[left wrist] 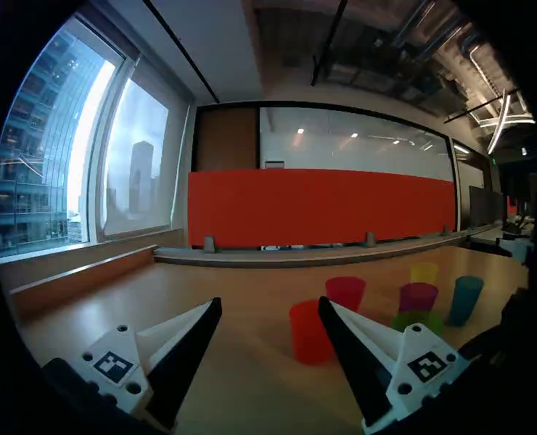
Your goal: Pour water
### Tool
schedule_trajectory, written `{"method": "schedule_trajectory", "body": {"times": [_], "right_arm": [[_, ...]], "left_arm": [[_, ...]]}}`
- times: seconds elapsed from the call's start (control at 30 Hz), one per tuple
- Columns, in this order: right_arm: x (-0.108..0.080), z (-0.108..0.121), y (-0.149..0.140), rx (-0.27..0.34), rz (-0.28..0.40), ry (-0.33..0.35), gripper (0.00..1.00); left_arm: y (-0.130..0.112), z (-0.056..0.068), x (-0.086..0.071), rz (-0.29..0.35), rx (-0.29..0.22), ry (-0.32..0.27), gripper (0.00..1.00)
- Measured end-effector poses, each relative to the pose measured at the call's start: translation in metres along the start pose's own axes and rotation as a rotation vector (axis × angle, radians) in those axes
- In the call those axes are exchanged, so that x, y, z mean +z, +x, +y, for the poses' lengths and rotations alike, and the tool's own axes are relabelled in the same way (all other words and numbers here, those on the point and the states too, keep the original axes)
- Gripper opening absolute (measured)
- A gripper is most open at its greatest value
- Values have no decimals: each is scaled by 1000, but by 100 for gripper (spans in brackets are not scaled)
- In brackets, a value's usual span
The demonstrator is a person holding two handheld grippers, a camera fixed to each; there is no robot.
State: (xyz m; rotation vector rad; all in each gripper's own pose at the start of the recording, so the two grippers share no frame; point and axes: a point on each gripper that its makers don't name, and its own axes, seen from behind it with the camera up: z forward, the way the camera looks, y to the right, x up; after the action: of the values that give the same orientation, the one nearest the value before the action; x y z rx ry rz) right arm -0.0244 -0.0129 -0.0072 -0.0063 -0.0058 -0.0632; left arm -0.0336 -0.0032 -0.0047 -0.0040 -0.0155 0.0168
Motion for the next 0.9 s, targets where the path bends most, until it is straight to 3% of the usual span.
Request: {"method": "schedule_trajectory", "body": {"times": [0.9], "right_arm": [[2, 7, -7, 15, -12, 8, 100]], "left_arm": [[0, 0, 0, 0, 0, 0, 99]]}}
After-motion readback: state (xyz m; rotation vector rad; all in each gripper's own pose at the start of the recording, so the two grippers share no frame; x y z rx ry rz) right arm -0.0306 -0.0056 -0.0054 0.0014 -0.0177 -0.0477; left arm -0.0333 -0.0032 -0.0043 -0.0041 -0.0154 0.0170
